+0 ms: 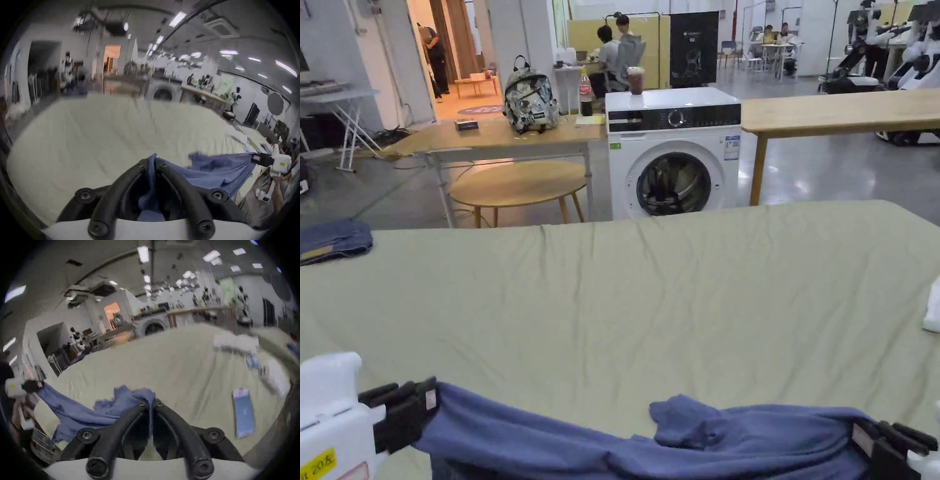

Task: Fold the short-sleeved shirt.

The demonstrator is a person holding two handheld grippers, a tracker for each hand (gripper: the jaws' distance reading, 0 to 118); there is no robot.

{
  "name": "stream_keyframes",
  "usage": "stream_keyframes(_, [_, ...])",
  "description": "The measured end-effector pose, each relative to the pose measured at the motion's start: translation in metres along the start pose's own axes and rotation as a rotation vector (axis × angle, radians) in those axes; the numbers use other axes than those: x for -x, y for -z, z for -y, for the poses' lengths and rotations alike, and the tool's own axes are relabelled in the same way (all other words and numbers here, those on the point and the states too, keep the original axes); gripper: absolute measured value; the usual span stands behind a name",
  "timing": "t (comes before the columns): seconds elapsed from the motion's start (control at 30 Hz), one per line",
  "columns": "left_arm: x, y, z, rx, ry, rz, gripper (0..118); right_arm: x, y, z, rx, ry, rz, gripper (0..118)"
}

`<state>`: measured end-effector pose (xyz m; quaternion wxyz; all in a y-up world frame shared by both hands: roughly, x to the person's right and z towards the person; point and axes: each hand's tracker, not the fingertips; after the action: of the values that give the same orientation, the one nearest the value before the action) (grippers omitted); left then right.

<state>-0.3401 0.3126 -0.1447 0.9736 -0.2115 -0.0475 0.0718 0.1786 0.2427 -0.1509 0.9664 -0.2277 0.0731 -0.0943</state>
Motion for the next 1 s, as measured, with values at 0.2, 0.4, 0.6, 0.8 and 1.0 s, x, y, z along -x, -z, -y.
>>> stream_keyframes(0.2, [0.007,-0.027,-0.104,-0.199,0.111,-0.07,3,0.026,0.007,-0.103,-0.174,-0.046,-0.038,2])
stream_keyframes(0.4, [0.031,-0.006,-0.17,-0.308,0.094,-0.109,3,0.058,0.036,-0.196,-0.297,-0.171,-0.026,2])
stream_keyframes(0.6, [0.021,0.013,-0.233,-0.359,0.103,-0.155,3,0.085,0.074,-0.287,-0.335,-0.167,0.001,2])
stream_keyframes(0.8, [0.016,0.028,-0.268,-0.372,0.167,-0.204,3,0.098,0.096,-0.34,-0.36,-0.211,0.03,2])
stream_keyframes(1.0, [0.025,0.066,-0.267,-0.318,0.124,-0.214,3,0.108,0.139,-0.355,-0.288,-0.212,0.057,2])
